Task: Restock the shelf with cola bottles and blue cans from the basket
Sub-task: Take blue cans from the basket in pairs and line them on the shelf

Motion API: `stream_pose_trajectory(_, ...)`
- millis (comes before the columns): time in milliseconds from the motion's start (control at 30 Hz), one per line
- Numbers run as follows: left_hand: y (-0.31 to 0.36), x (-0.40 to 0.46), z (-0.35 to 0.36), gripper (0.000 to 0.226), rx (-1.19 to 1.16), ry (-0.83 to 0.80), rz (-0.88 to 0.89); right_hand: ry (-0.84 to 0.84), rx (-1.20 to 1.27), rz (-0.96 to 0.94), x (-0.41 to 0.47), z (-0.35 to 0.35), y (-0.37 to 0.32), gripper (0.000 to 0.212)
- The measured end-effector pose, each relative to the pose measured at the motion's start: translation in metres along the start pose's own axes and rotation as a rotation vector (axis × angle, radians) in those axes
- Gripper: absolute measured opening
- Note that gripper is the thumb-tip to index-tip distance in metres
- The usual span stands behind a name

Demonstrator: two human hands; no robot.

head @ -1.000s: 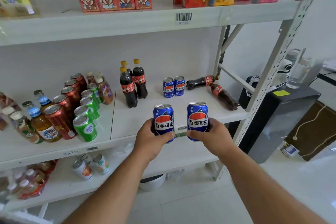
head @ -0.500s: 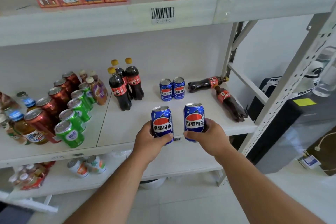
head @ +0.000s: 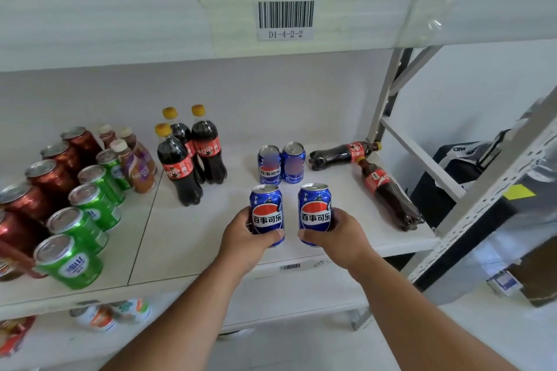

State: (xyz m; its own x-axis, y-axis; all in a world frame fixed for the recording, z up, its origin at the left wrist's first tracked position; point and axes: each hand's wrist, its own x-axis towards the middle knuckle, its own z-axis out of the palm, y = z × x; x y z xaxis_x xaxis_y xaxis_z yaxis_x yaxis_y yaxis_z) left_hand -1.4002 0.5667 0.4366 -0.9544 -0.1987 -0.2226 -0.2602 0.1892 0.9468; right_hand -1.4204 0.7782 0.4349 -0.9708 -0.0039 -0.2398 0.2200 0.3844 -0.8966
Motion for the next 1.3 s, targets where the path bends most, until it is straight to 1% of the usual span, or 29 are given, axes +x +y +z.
stream_pose_trajectory(233, -0.009, 0.037, 0.019, 0.061, 0.014, -0.002, 0.017, -0.016, -0.046, -0.038, 0.044, -0.001, 0.008, 0.061)
stream_pose_trajectory(467, -0.023, 0.072, 0.038, 0.066, 0.029, 0.046, 0.070, -0.058, -0.063, -0.076, 0.079, -0.001, 0.019, 0.054)
stream_pose_trajectory(633, -0.036, 0.086, 0.042, 0.068, -0.020, 0.082, 0.115, -0.052, -0.042, -0.107, 0.092, 0.003, 0.023, 0.060)
stream_pose_trajectory(767, -0.045, 0.094, 0.045, 0.071, -0.059, 0.085, 0.157, -0.047, -0.062, -0.151, 0.095, 0.010, 0.021, 0.056)
stream_pose_trajectory(867, -0.049, 0.095, 0.045, 0.072, -0.056, 0.080, 0.170, -0.043, -0.077, -0.172, 0.093, 0.015, 0.020, 0.062)
stream_pose_trajectory(933, -0.051, 0.094, 0.044, 0.076, -0.019, 0.071, 0.190, -0.040, -0.100, -0.176, 0.091, 0.015, 0.020, 0.065)
stream_pose_trajectory(1033, -0.054, 0.089, 0.043, 0.089, 0.088, 0.070, 0.228, -0.041, -0.167, -0.192, 0.085, 0.010, 0.019, 0.060)
stream_pose_trajectory(1133, -0.060, 0.085, 0.045, 0.082, 0.196, 0.161, 0.229, 0.002, -0.288, -0.189, 0.078, 0.010, 0.020, 0.062)
stream_pose_trajectory(1167, -0.061, 0.083, 0.046, 0.079, 0.223, 0.185, 0.219, 0.026, -0.336, -0.182, 0.076, 0.011, 0.020, 0.060)
stream_pose_trajectory(1267, -0.057, 0.082, 0.048, 0.066, 0.255, 0.216, 0.197, 0.100, -0.419, -0.169, 0.073, 0.014, 0.020, 0.037)
stream_pose_trajectory(1300, -0.055, 0.081, 0.048, 0.064, 0.264, 0.219, 0.185, 0.110, -0.434, -0.169, 0.072, 0.015, 0.018, 0.032)
